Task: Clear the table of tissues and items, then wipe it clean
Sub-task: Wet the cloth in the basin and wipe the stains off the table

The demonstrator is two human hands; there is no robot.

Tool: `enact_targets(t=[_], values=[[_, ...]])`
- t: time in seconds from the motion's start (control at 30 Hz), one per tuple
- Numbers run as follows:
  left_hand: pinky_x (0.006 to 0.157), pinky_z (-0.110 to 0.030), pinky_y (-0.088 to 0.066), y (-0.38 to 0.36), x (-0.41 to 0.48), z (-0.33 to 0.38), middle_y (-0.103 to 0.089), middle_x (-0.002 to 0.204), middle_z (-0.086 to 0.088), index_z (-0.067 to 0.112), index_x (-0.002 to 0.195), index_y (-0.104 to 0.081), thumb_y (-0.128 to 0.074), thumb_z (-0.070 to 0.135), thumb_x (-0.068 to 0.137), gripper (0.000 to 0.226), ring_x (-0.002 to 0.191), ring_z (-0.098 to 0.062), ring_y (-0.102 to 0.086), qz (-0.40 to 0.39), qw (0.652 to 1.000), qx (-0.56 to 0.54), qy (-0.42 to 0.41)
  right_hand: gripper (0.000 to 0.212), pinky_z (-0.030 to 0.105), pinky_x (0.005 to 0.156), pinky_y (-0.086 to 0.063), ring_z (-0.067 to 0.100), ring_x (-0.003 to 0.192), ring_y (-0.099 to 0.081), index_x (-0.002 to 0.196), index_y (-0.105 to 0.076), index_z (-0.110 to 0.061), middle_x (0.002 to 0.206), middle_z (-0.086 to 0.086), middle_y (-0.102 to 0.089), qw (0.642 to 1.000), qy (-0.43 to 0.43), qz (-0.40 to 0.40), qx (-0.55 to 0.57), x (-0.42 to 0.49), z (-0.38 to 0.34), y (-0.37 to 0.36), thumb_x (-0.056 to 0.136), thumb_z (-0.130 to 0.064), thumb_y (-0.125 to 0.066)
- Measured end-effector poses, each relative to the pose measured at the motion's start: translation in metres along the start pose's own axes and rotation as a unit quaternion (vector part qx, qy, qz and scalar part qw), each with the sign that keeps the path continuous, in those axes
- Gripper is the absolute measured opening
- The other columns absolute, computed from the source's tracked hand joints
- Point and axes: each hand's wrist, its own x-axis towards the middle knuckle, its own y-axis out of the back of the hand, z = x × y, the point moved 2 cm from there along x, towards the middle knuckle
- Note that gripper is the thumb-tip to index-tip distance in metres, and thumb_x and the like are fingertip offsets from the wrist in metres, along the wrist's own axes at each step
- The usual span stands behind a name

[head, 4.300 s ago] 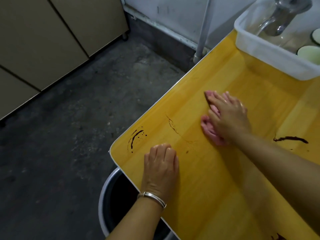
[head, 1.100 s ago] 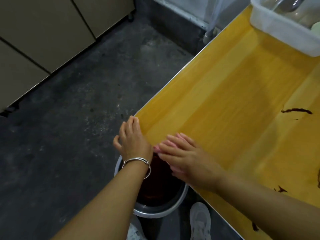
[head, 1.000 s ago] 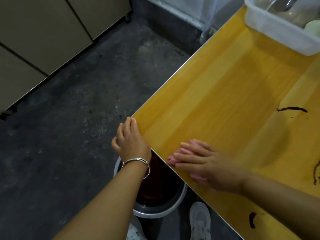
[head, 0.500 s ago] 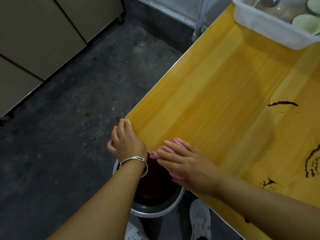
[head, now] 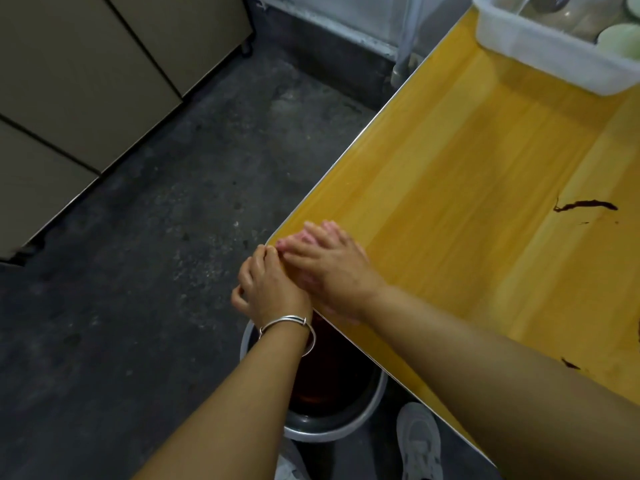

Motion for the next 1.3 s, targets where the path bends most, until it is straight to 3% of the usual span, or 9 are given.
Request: enact_targets(t=[0.2,0.3,0.4,0.63,0.73,0.9,1.07,1.17,1.3], values=[[0.108,-0.042,-0.016,0.006,0.002,-0.001,-0.025,0.149,0.009,0.023,0.135,-0.036,-0.048,0.002,0.084,0.057,0.139,-0.015,-0.014,-0.020,1.000,0.012,-0.016,0.048,0.050,0.113,-0.022,0.027,0.139,-0.030,0.133,-0.050,-0.029,0.142,-0.006,-0.047,0.989,0.145,-0.016,-0.023,-0.048,0.027,0.000,0.088,-0.037,-0.036],[0.107,-0.040,-0.016,0.007,0.004,-0.001,-0.024,0.149,0.008,0.023,0.133,-0.035,-0.048,0.000,0.082,0.058,0.139,-0.014,-0.014,-0.015,0.999,0.019,-0.026,0.045,0.057,0.100,-0.033,0.038,0.123,-0.051,0.121,-0.063,-0.022,0.127,0.003,-0.062,0.994,-0.022,0.106,-0.014,-0.025,0.035,0.006,0.084,-0.030,-0.039],[0.109,-0.038,-0.014,0.002,0.003,-0.001,-0.021,0.151,0.005,0.021,0.136,-0.032,-0.046,0.005,0.086,0.055,0.140,-0.013,-0.012,0.002,0.998,0.044,-0.047,0.048,0.054,0.105,-0.029,0.038,0.125,-0.049,0.119,-0.064,-0.020,0.129,0.004,-0.060,0.980,-0.149,0.133,-0.011,0.003,0.016,0.004,0.084,-0.031,-0.033],[0.113,-0.039,-0.009,-0.006,-0.002,0.008,-0.015,0.154,0.001,0.020,0.141,-0.026,-0.045,0.014,0.090,0.055,0.143,-0.015,-0.009,-0.017,0.990,0.076,-0.120,0.042,0.044,0.111,-0.023,0.027,0.135,-0.039,0.129,-0.054,-0.024,0.139,-0.004,-0.051,0.996,0.015,0.082,-0.023,-0.070,0.003,-0.018,0.090,-0.035,-0.044],[0.114,-0.041,-0.007,-0.006,-0.009,0.018,-0.011,0.155,0.000,0.021,0.143,-0.020,-0.048,0.006,0.085,0.066,0.143,-0.017,-0.004,-0.052,0.978,0.098,-0.174,0.041,0.045,0.105,-0.028,0.032,0.132,-0.041,0.129,-0.053,-0.023,0.137,0.001,-0.053,0.985,-0.100,0.136,-0.028,-0.109,0.041,-0.010,0.093,-0.034,-0.038],[0.114,-0.044,-0.008,-0.011,-0.017,0.037,-0.013,0.154,-0.003,0.017,0.141,-0.025,-0.046,0.006,0.087,0.059,0.143,-0.020,-0.008,-0.065,0.972,0.105,-0.201,0.052,0.053,0.103,-0.036,0.035,0.124,-0.051,0.119,-0.064,-0.016,0.129,0.007,-0.060,0.901,-0.389,0.189,-0.042,-0.091,0.060,0.007,0.079,-0.031,-0.034],[0.111,-0.043,-0.011,-0.027,-0.027,0.071,-0.022,0.152,0.001,0.022,0.131,-0.040,-0.047,0.013,0.089,0.044,0.141,-0.018,-0.016,-0.065,0.956,0.085,-0.272,0.045,0.047,0.111,-0.028,0.030,0.132,-0.044,0.117,-0.063,-0.018,0.137,0.002,-0.054,0.983,-0.146,0.113,-0.019,-0.114,0.019,-0.010,0.080,-0.032,-0.041],[0.111,-0.042,-0.010,-0.035,-0.029,0.096,-0.026,0.150,0.005,0.025,0.129,-0.042,-0.052,0.013,0.085,0.047,0.139,-0.016,-0.018,-0.071,0.955,0.086,-0.275,0.044,0.046,0.111,-0.020,0.030,0.133,-0.041,0.111,-0.065,-0.017,0.136,0.004,-0.055,0.994,-0.063,0.072,-0.047,-0.136,0.045,-0.004,0.078,-0.037,-0.044],[0.110,-0.039,-0.009,-0.047,-0.032,0.131,-0.032,0.146,0.004,0.024,0.127,-0.046,-0.046,0.005,0.084,0.047,0.138,-0.016,-0.022,-0.077,0.953,0.066,-0.285,0.051,0.044,0.113,-0.023,0.028,0.135,-0.039,0.133,-0.051,-0.018,0.140,0.004,-0.050,0.947,-0.287,0.135,-0.053,-0.145,0.120,0.027,0.087,-0.032,-0.035]])
